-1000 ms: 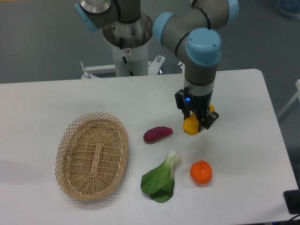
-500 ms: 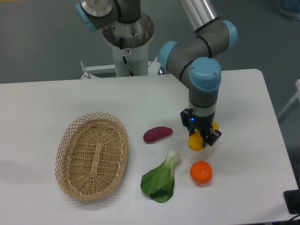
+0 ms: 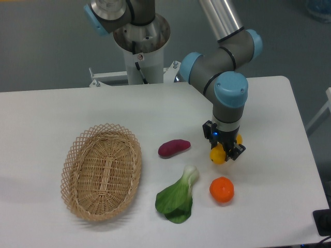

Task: Place the mango on the table
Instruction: 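Lower the held yellow mango onto the table beside the sweet potato, then open the gripper to release the mango on the table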

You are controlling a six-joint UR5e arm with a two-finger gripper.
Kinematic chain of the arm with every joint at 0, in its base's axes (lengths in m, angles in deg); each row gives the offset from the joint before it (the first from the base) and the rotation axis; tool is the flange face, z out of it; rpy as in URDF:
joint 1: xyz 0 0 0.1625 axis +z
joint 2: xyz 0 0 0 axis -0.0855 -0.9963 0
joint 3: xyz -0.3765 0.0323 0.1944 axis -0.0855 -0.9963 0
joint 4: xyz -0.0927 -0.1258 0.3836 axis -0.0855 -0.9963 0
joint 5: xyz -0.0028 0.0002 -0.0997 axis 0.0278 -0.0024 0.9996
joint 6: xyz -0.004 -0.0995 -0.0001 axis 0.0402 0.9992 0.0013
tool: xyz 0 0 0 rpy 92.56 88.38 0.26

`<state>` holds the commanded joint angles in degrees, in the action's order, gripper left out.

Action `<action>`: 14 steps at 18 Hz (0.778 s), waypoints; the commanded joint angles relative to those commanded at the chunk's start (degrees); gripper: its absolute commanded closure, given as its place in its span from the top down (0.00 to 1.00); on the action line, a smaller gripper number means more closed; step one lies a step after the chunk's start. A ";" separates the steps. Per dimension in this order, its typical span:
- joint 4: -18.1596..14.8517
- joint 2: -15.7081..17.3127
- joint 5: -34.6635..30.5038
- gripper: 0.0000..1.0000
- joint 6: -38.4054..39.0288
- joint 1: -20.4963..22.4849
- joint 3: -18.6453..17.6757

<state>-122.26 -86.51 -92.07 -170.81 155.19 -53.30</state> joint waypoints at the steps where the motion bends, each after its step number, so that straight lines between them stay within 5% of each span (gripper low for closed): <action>1: 0.00 0.00 0.00 0.58 0.09 0.00 -0.09; 7: -0.09 0.00 0.00 0.69 0.00 -0.18 -0.53; 9: -0.09 -0.09 0.00 0.89 0.00 -0.18 -0.27; 11: -0.09 0.00 0.00 1.00 0.09 -0.18 -0.09; 14: -0.17 0.35 0.18 1.00 0.09 -0.18 0.43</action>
<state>-122.44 -86.15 -91.89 -170.72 155.02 -52.86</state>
